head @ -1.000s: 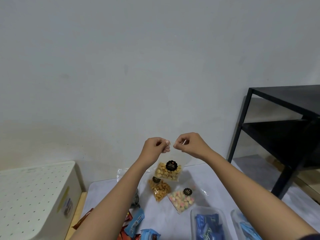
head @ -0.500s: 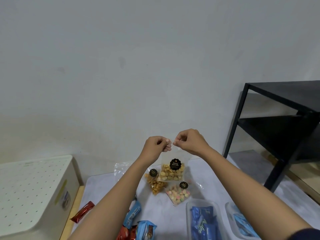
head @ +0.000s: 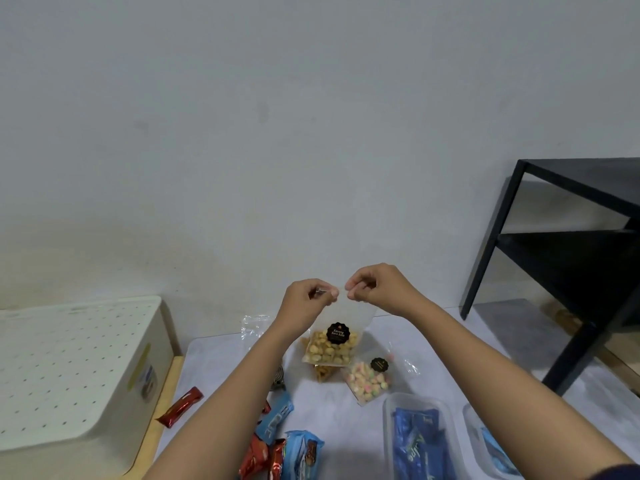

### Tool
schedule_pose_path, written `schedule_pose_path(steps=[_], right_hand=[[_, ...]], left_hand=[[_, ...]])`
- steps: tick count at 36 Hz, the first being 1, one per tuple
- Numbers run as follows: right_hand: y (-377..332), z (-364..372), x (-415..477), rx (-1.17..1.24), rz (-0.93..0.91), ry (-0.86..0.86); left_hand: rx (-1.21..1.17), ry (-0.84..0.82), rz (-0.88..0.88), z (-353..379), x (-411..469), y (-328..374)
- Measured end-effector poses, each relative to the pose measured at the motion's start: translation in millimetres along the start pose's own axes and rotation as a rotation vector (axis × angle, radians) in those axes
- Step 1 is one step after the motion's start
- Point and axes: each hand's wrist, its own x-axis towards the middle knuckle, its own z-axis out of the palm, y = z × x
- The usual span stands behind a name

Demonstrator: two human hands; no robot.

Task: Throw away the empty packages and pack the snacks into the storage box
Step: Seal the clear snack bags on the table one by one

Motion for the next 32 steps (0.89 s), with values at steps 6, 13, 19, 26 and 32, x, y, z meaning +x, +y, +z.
schedule_pose_path(steps=[6, 13, 19, 26, 32], right_hand=[[12.3, -8.0, 0.0, -0.057, 0.035, -0.067], [18.9, -5.7, 0.0, -0.006, 0.052, -0.017], [20.4, -9.4, 1.6, 0.088, 0.06, 0.017], [21.2, -20.0, 0.3, 0.091, 0.041, 0.051], [23.0, -17.1, 1.8, -0.085, 0.032, 0.084]], left_hand=[[-0.067, 0.001, -0.033, -11.6, 1.6, -4.3], [-0.092, -0.062, -0.033, -15.5, 1.3, -5.8], [-0.161, -0.002, -0.056, -15.8, 1.8, -2.7], [-0.145, 0.01, -0.08, -16.2, 3.7, -8.1], [0.012, 0.011, 0.02, -13.3, 4.2, -12.3]])
